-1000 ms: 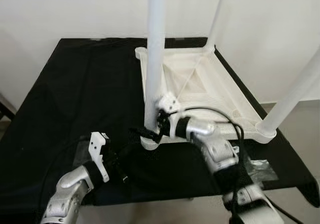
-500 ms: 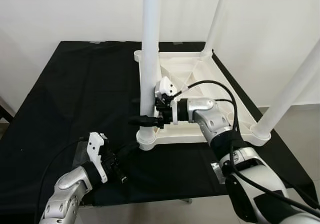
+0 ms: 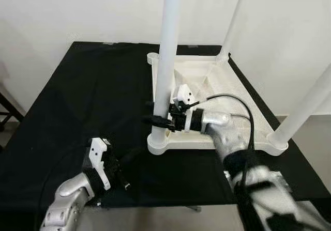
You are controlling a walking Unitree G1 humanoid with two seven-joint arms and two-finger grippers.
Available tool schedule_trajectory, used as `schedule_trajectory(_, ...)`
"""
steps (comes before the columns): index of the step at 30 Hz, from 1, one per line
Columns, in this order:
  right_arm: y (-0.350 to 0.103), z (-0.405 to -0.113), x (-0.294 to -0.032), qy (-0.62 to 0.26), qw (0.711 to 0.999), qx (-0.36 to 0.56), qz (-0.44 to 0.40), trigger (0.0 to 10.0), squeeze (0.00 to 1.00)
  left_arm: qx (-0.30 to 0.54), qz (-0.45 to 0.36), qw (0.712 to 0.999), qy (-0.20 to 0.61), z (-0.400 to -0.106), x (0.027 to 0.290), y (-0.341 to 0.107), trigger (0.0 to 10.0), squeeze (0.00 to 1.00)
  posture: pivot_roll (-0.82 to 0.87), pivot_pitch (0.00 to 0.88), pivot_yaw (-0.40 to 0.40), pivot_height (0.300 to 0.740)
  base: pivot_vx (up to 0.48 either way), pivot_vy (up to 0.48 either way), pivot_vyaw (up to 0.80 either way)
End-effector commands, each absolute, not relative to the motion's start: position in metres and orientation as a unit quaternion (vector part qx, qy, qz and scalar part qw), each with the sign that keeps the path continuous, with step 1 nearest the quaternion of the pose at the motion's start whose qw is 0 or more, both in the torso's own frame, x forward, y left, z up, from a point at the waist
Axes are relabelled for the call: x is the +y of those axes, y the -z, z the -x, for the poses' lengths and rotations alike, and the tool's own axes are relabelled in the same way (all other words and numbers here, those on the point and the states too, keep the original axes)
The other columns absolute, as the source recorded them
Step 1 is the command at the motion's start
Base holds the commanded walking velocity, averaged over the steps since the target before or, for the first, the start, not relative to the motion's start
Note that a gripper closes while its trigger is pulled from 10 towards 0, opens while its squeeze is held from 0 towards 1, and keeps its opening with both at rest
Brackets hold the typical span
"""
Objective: Building children table
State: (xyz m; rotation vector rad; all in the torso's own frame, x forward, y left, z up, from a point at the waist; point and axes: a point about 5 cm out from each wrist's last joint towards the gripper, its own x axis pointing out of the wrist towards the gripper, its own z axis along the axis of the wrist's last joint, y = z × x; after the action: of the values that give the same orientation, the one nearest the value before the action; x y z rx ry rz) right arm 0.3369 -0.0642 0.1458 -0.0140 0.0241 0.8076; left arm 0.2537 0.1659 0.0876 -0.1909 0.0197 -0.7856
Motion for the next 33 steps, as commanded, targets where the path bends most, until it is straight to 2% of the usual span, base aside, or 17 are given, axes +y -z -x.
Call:
schedule_trajectory(1,-0.083,-0.303,-0.073,-0.266,0.948,0.172,0.021,0.0,0.00,0.010,0.092,0.917,0.389,-0.253,0.167,-0.090,10.0,0.00,0.02,0.056,-0.060,0.740,0.000,0.000,0.00)
schedule_trajectory(6,-0.090,-0.301,-0.056,-0.338,0.928,0.150,0.051,0.0,0.00,0.013,0.094,0.915,0.392,-0.254,0.166,-0.090,10.0,0.00,0.01,0.049,-0.064,0.740,0.000,0.000,0.00)
schedule_trajectory(10,-0.096,-0.310,-0.057,-0.340,0.928,0.144,0.057,0.0,0.00,0.012,0.094,0.915,0.391,-0.254,0.166,-0.089,10.0,0.00,0.02,0.046,-0.066,0.740,0.000,0.000,0.00)
schedule_trajectory(11,-0.099,-0.314,-0.057,-0.340,0.928,0.142,0.061,5.0,0.00,0.011,0.094,0.917,0.388,-0.255,0.167,-0.090,10.0,0.00,0.02,0.046,-0.066,0.740,0.000,0.000,0.00)
schedule_trajectory(12,-0.099,-0.314,-0.057,-0.340,0.928,0.142,0.061,5.0,0.00,0.011,0.094,0.917,0.388,-0.255,0.167,-0.090,10.0,0.00,0.02,0.046,-0.066,0.740,0.000,0.000,0.00)
schedule_trajectory(13,-0.104,-0.317,-0.056,-0.342,0.927,0.139,0.065,10.0,0.00,0.010,0.093,0.918,0.386,-0.255,0.167,-0.090,10.0,0.00,0.02,0.046,-0.066,0.740,0.000,0.000,0.00)
schedule_trajectory(14,-0.109,-0.318,-0.052,-0.369,0.917,0.135,0.062,10.0,0.00,0.009,0.093,0.918,0.385,-0.255,0.167,-0.090,10.0,0.00,0.03,0.043,-0.068,0.740,0.000,0.000,0.00)
schedule_trajectory(15,-0.113,-0.317,-0.048,-0.402,0.904,0.134,0.055,10.0,0.47,0.009,0.093,0.918,0.385,-0.255,0.167,-0.090,10.0,0.00,0.03,0.042,-0.068,0.740,0.000,0.000,0.00)
schedule_trajectory(16,-0.113,-0.317,-0.048,-0.402,0.904,0.134,0.055,10.0,0.47,0.009,0.093,0.918,0.385,-0.255,0.167,-0.090,10.0,0.00,0.03,0.042,-0.068,0.740,0.000,0.000,0.00)
schedule_trajectory(17,-0.122,-0.317,-0.047,-0.425,0.895,0.125,0.050,10.0,1.00,0.009,0.094,0.918,0.385,-0.255,0.167,-0.090,10.0,0.00,0.03,0.040,-0.067,0.740,0.000,0.000,0.00)
schedule_trajectory(21,-0.131,-0.319,-0.047,-0.450,0.885,0.111,0.050,10.0,1.00,0.009,0.094,0.918,0.386,-0.255,0.166,-0.090,10.0,0.00,0.03,0.036,-0.066,0.740,0.000,0.000,0.00)
schedule_trajectory(24,-0.151,-0.327,-0.050,-0.504,0.858,0.064,0.081,10.0,1.00,0.009,0.095,0.917,0.387,-0.255,0.165,-0.090,10.0,0.00,0.03,0.031,-0.070,0.740,0.000,0.000,0.00)
schedule_trajectory(25,-0.159,-0.330,-0.052,-0.537,0.837,0.049,0.095,10.0,0.50,0.009,0.095,0.917,0.388,-0.256,0.164,-0.090,10.0,0.00,0.04,0.029,-0.073,0.740,0.000,0.000,0.00)
schedule_trajectory(26,-0.159,-0.330,-0.052,-0.537,0.837,0.049,0.095,10.0,0.50,0.009,0.095,0.917,0.388,-0.256,0.164,-0.090,10.0,0.00,0.04,0.029,-0.073,0.740,0.000,0.000,0.00)
schedule_trajectory(27,-0.166,-0.332,-0.053,-0.571,0.813,0.035,0.109,10.0,0.00,0.009,0.095,0.917,0.387,-0.256,0.164,-0.090,10.0,0.00,0.04,0.026,-0.073,0.740,0.000,0.000,0.00)
schedule_trajectory(28,-0.172,-0.334,-0.054,-0.602,0.790,0.031,0.116,10.0,0.00,0.009,0.095,0.917,0.387,-0.257,0.163,-0.090,10.0,0.00,0.04,0.022,-0.073,0.740,0.000,0.000,0.00)
schedule_trajectory(33,-0.188,-0.349,-0.057,-0.635,0.764,0.028,0.117,10.0,0.00,0.009,0.094,0.917,0.387,-0.257,0.163,-0.090,10.0,0.00,0.04,0.017,-0.070,0.740,0.000,0.000,0.00)
